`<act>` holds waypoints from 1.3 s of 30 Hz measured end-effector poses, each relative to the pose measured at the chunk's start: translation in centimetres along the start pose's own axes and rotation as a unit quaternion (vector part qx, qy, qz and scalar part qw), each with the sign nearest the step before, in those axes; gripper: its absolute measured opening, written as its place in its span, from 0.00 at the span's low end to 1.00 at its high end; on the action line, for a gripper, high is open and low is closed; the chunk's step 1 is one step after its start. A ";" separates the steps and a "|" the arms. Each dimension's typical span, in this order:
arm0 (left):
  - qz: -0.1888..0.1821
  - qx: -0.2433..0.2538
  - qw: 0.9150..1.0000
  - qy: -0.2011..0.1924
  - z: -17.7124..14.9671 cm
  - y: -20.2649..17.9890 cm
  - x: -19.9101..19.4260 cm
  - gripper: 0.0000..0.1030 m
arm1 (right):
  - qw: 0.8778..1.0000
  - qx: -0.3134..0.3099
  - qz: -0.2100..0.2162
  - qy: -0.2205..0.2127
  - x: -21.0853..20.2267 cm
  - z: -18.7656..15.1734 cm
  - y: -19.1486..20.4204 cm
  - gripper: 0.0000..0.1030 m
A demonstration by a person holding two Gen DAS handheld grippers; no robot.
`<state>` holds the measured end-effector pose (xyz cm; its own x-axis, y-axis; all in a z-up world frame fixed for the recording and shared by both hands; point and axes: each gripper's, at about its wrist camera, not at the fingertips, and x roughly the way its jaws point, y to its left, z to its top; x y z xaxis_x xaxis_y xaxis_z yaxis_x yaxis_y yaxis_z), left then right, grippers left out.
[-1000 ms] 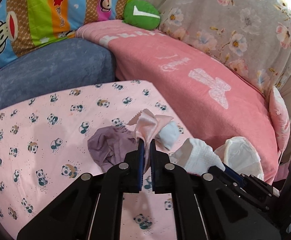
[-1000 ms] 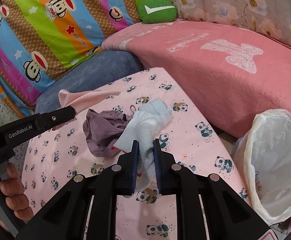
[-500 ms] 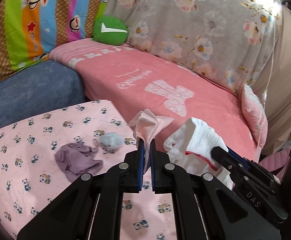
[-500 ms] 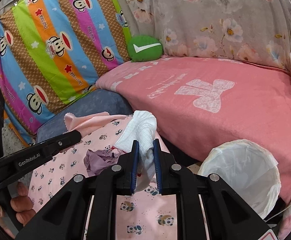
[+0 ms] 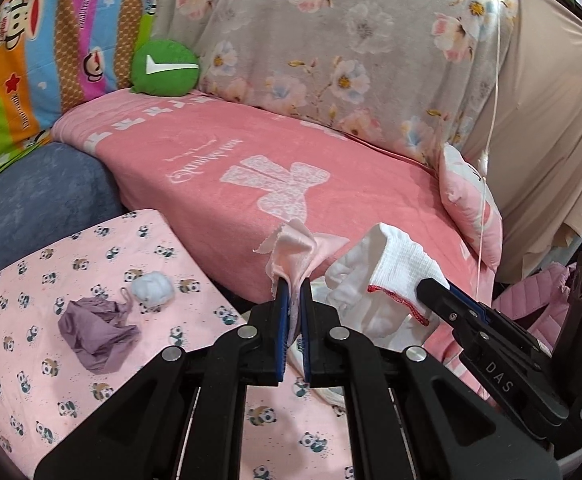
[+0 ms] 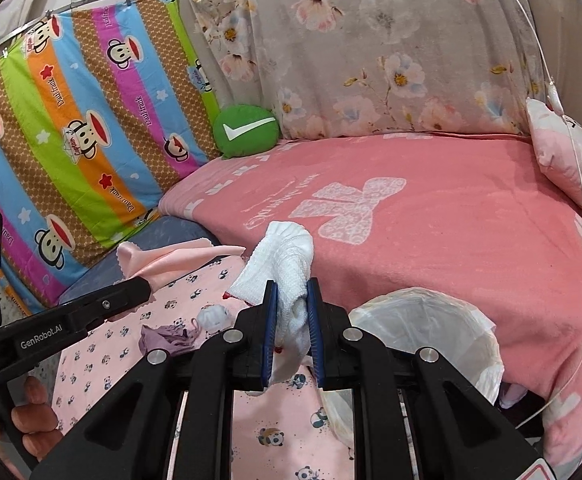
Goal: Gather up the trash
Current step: 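Carry the pink cloth and white sock with both tools over the bin, then open both tools to drop the pink cloth and white sock into the bin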
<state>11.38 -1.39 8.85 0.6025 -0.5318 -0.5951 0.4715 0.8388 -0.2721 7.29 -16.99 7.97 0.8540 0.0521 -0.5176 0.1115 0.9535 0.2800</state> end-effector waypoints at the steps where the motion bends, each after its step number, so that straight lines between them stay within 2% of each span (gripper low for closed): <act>1: -0.003 0.004 1.000 0.003 0.0 -0.5 0.3 0.05 | 1.000 0.005 -0.004 -0.001 -0.3 0.0 -0.8 0.15; 19: -0.037 0.062 0.995 0.063 -1.2 -7.7 5.8 0.05 | 0.997 0.062 -0.052 0.007 -0.9 -1.2 -8.9 0.15; 30: -0.040 0.068 0.993 0.085 -1.7 -9.1 8.2 0.06 | 0.995 0.077 -0.066 0.018 -0.4 -1.7 -11.6 0.15; 39: -0.036 0.063 0.993 0.095 -1.7 -9.1 9.0 0.06 | 0.995 0.077 -0.068 0.019 0.0 -1.7 -11.8 0.16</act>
<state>11.40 -13.64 4.65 0.4369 -0.5487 -0.7128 0.5937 0.7712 -0.2298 5.05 -27.69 3.29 0.8056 -0.0603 -0.5894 0.3038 0.8962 0.3234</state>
